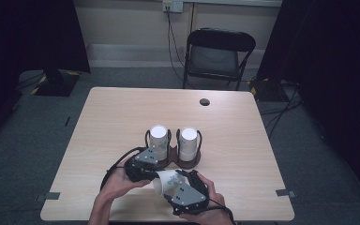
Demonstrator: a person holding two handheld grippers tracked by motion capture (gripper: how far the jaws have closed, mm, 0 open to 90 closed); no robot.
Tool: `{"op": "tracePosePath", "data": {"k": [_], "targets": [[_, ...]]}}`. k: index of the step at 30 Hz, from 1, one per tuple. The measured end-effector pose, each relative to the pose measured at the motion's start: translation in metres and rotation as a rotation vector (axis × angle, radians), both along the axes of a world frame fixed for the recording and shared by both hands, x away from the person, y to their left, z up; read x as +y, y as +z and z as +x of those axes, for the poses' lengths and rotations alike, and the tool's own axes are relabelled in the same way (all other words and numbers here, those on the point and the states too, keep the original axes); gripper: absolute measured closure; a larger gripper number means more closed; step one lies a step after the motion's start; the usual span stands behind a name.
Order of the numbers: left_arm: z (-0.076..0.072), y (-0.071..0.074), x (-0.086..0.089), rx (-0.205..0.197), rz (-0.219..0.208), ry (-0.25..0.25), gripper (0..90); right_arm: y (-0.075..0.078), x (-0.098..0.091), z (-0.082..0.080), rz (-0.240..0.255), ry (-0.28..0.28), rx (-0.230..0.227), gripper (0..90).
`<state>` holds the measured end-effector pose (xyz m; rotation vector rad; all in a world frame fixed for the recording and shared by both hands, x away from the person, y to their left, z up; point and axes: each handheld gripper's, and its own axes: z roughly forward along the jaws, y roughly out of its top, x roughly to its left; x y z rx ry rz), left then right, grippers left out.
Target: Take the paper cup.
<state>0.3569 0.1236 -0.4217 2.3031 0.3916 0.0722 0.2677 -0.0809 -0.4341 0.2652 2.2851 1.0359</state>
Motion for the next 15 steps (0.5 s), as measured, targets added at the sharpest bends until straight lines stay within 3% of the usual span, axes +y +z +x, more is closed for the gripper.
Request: {"op": "tracePosePath", "data": {"k": [7,8,10,15], "targets": [[0.001,0.001,0.0,0.011,-0.016,-0.013,86.7,-0.004,0.009,0.0,-0.07,0.007,-0.06,16.3],[0.001,0.001,-0.001,0.024,-0.039,-0.017,87.5,-0.005,0.013,0.001,-0.085,0.018,-0.066,19.3],[0.002,0.002,-0.002,0.031,-0.039,-0.02,87.9,-0.007,0.017,0.001,-0.1,0.017,-0.083,20.6],[0.002,0.002,-0.003,0.034,-0.046,-0.004,88.0,-0.008,0.02,0.004,-0.1,0.013,-0.084,20.4]]}}
